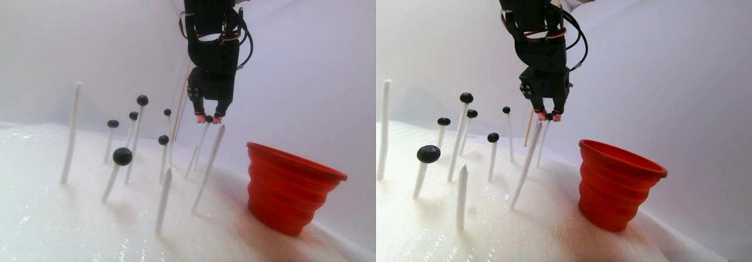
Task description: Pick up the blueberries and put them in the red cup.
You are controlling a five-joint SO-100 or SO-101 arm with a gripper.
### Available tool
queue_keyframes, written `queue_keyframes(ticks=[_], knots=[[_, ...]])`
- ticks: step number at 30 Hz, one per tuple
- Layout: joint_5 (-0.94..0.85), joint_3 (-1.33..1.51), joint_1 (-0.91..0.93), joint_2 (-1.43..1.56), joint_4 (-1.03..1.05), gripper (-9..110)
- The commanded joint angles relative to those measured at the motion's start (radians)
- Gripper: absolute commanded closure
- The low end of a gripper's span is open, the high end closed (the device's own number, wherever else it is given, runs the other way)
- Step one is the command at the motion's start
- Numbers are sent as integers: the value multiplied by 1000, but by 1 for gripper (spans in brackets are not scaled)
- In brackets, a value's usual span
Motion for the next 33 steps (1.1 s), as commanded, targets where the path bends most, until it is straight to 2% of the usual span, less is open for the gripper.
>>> queue_keyframes(ticks=[1,33], knots=[[-9,-3,3,137,-28,92],[-35,178,-9,351,-28,92]])
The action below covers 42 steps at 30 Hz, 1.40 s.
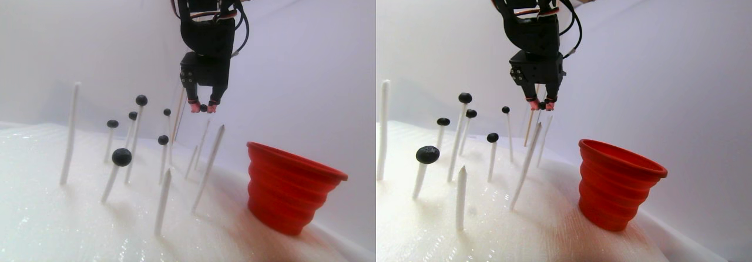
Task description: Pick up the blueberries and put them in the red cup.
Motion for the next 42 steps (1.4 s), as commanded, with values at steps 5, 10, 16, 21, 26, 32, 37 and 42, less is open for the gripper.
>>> queue_keyframes(ticks=[5,10,16,21,26,32,37,42], knots=[[-32,20,49,166,-28,92],[-48,43,83,184,-18,92],[-58,60,121,215,12,92],[-72,64,153,230,35,92],[-84,78,187,245,46,92],[-94,89,225,250,60,92],[-95,91,258,250,74,92],[-94,92,291,241,80,92]])
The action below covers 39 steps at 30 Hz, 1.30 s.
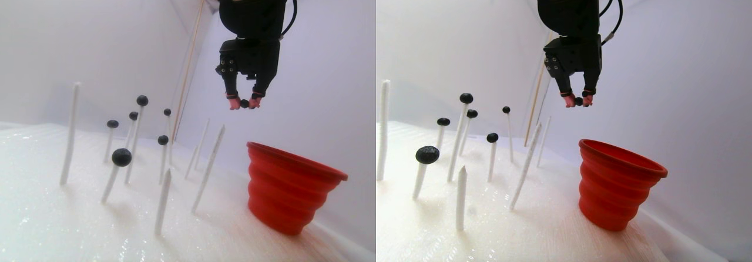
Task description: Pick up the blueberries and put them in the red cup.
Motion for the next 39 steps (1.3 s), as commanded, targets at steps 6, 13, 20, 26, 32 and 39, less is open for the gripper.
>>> queue_keyframes(ticks=[6,13,20,26,32,39], knots=[[-6,-31,106,100,21,92],[9,-35,147,87,52,92],[8,-28,183,60,52,92],[9,-25,206,37,54,92],[9,-20,224,18,54,92],[8,-8,232,14,54,83]])
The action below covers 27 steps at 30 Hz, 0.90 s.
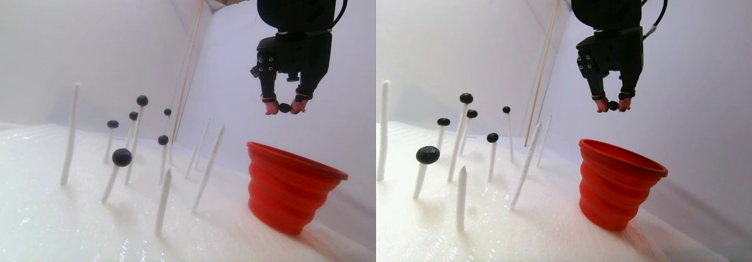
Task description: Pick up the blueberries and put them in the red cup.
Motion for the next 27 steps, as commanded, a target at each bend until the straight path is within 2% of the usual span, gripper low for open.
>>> queue_keyframes(ticks=[1,27], knots=[[5,-6,67,26,2,82],[38,21,-52,118,63,86]])
